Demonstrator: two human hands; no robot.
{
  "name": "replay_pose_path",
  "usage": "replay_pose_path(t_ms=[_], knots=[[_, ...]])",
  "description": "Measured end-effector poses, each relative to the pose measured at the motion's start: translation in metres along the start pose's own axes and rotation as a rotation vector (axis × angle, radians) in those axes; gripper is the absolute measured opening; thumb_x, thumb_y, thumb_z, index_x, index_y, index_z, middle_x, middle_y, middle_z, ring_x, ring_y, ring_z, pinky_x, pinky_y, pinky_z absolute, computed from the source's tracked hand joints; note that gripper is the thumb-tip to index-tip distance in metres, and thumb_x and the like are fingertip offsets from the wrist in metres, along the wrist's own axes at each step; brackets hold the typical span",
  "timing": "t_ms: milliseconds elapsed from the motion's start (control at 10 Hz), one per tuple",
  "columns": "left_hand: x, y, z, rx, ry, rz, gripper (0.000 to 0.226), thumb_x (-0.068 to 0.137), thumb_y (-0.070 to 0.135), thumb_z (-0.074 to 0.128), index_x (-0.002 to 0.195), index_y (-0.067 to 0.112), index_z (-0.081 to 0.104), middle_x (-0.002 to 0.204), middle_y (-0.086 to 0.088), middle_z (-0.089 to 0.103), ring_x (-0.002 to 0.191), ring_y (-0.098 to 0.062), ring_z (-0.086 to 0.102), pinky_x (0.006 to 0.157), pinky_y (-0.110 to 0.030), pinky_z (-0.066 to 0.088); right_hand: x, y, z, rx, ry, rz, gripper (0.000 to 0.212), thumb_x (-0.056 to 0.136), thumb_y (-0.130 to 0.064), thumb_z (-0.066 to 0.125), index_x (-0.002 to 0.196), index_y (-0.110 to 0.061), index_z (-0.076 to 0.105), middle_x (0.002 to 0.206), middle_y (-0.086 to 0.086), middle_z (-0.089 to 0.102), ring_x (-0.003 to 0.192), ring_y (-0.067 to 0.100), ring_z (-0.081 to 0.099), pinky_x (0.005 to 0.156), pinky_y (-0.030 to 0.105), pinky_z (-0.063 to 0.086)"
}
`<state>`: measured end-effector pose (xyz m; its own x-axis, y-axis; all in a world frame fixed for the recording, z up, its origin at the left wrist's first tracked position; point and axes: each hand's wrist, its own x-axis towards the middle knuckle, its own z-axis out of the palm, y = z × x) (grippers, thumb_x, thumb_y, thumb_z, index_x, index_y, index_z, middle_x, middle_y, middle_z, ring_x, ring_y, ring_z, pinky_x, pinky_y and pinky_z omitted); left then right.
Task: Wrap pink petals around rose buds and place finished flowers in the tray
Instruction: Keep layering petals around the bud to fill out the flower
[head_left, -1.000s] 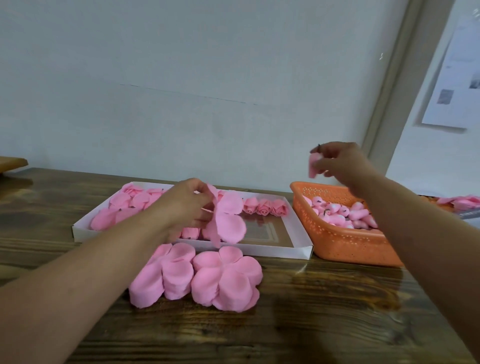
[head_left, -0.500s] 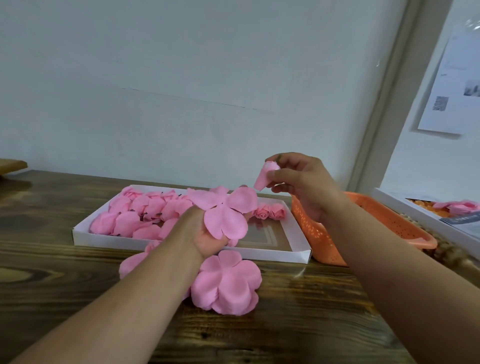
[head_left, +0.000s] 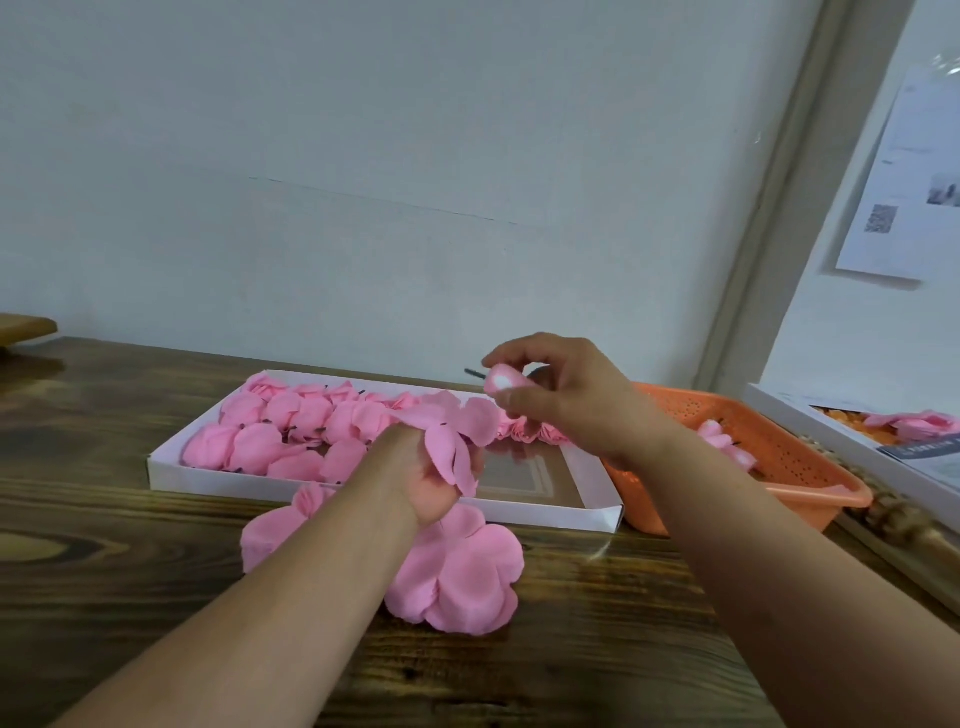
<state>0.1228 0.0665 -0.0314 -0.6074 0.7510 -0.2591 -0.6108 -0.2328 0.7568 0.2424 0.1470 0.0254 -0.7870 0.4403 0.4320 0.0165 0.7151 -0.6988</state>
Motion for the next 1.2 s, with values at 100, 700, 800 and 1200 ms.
replay_pose_path(t_ms=[100, 700, 800, 1200], knots=[[0.007, 0.005, -0.012, 0.665, -0.111, 0.393, 0.017, 0.097, -0.001, 0.043, 0.086, 0.01, 0.051, 0.079, -0.006, 0.055, 0.068, -0.022, 0.055, 0.063, -0.029, 0.047, 0.0, 0.002, -0.001, 0.1, 0.141, -0.029, 0.017, 0.082, -0.001, 0.067, 0.09, -0.016, 0.068, 0.086, -0.002, 0.067, 0.059, 0.011, 0.058, 0.052, 0.027, 0.049], [0.017, 0.022, -0.002, 0.885, 0.053, 0.625, 0.032, 0.097, 0.017, 0.047, 0.066, 0.017, 0.055, 0.068, 0.0, 0.055, 0.066, -0.02, 0.049, 0.054, -0.026, 0.034, 0.002, 0.02, 0.015, 0.525, -0.088, 0.234, 0.01, 0.085, 0.004, 0.059, 0.09, -0.002, 0.066, 0.064, 0.003, 0.066, 0.054, 0.013, 0.058, 0.052, 0.024, 0.042], [0.011, 0.019, -0.008, 0.495, 0.122, 0.292, 0.037, 0.098, 0.045, 0.045, 0.078, 0.015, 0.053, 0.076, -0.005, 0.056, 0.07, -0.024, 0.054, 0.065, -0.033, 0.049, 0.009, 0.016, 0.016, 0.655, 0.026, 0.282, 0.009, 0.085, 0.001, 0.058, 0.086, -0.004, 0.066, 0.061, 0.008, 0.065, 0.058, 0.021, 0.058, 0.06, 0.032, 0.046], [0.003, -0.002, -0.005, -0.16, -0.259, -0.029, 0.061, 0.091, 0.059, 0.045, 0.107, 0.003, 0.064, 0.097, -0.013, 0.072, 0.086, -0.023, 0.07, 0.079, -0.035, 0.055, 0.003, 0.027, 0.028, 0.723, 0.127, 0.307, 0.013, 0.089, -0.004, 0.056, 0.083, -0.004, 0.067, 0.063, 0.005, 0.068, 0.048, 0.012, 0.06, 0.045, 0.021, 0.045]])
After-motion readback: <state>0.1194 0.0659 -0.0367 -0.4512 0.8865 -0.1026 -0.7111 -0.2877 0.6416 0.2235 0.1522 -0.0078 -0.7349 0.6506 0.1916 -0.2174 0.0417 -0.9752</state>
